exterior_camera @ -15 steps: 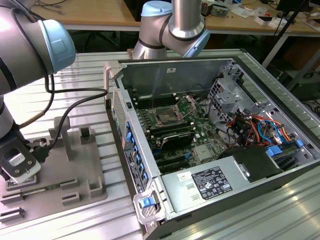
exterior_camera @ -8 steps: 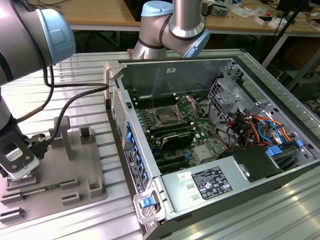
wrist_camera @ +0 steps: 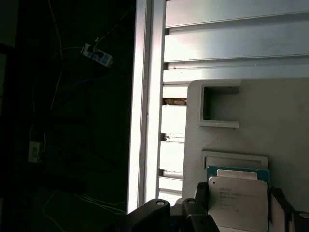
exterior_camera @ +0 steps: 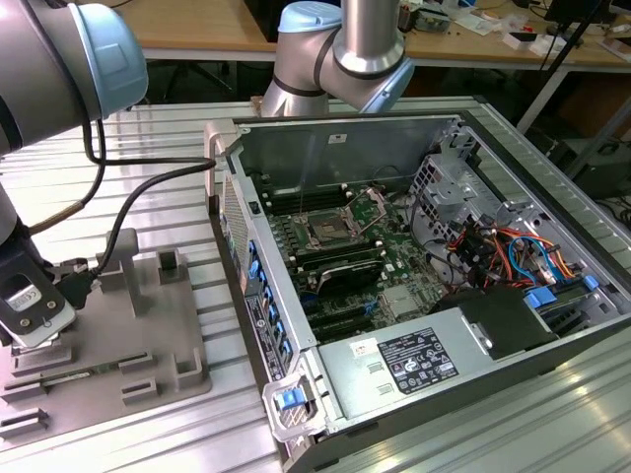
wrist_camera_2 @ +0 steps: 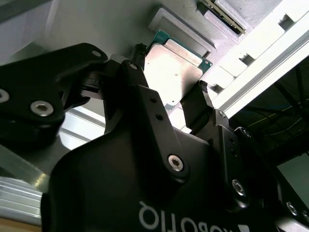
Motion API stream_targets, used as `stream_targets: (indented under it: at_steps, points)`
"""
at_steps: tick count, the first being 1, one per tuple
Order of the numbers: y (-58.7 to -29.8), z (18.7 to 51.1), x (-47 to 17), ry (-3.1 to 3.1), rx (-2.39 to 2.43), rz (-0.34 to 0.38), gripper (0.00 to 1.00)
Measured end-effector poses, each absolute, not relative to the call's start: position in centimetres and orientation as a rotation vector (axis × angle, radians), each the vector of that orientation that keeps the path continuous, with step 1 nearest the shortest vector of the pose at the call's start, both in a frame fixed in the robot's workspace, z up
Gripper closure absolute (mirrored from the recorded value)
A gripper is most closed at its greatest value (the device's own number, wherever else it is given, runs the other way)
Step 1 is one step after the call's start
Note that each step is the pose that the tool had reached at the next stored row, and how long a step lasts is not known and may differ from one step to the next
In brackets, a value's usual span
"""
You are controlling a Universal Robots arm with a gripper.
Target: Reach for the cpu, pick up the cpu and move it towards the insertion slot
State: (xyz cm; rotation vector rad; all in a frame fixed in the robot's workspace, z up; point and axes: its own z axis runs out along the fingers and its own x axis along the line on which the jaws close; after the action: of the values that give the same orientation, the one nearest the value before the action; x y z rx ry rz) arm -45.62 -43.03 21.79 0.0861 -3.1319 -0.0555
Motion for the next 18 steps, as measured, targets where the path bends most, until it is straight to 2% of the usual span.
stream_targets:
  at_steps: [18]
  points:
    - [-43.0,23.8,-45.6,-3.132,0.086,-0.055,0.45]
